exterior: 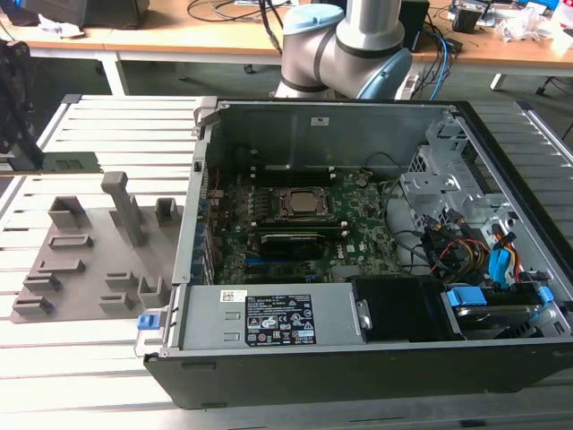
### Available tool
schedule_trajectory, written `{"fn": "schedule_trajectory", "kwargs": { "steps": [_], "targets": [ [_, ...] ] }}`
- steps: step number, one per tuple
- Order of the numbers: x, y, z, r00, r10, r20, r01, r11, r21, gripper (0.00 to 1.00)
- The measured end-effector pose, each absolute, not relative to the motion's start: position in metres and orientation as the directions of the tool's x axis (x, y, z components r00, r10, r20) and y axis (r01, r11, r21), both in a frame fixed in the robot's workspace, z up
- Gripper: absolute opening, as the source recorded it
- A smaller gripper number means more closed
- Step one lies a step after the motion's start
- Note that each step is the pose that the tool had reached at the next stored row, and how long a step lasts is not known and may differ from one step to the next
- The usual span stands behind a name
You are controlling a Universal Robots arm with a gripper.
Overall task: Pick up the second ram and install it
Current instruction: 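Pick up the second ram and move it above second insertion slot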
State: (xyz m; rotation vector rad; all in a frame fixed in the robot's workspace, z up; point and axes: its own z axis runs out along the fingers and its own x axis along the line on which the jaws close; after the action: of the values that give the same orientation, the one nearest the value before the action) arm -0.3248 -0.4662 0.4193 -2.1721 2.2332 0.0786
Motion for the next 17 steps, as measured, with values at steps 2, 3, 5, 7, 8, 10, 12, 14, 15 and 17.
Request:
{"fn": "schedule_trajectory", "kwargs": {
  "steps": [2,3,5,7,8,10,12,14,15,17],
  "targets": [
    [-0.319,-0.466,0.419,-0.028,-0.998,-0.053,-0.999,0.027,0.019,0.14],
    [-0.314,-0.466,0.419,-0.028,-0.998,-0.053,-0.999,0.027,0.019,0.14],
    [-0.307,-0.466,0.419,-0.028,-0.998,-0.053,-0.999,0.027,0.019,0.14],
    [-0.301,-0.466,0.419,-0.028,-0.998,-0.053,-0.999,0.027,0.019,0.14],
    [-0.298,-0.466,0.419,-0.028,-0.998,-0.053,-0.999,0.027,0.019,0.14],
    [-0.293,-0.466,0.419,-0.028,-0.998,-0.053,-0.999,0.027,0.019,0.14],
    [-0.288,-0.466,0.419,-0.028,-0.998,-0.053,-0.999,0.027,0.019,0.14],
    [-0.282,-0.466,0.419,-0.028,-0.998,-0.053,-0.999,0.027,0.019,0.14],
    [-0.276,-0.466,0.419,-0.028,-0.998,-0.053,-0.999,0.027,0.019,0.14],
    [-0.266,-0.466,0.419,-0.028,-0.998,-0.053,-0.999,0.027,0.019,0.14]
  ]
}}
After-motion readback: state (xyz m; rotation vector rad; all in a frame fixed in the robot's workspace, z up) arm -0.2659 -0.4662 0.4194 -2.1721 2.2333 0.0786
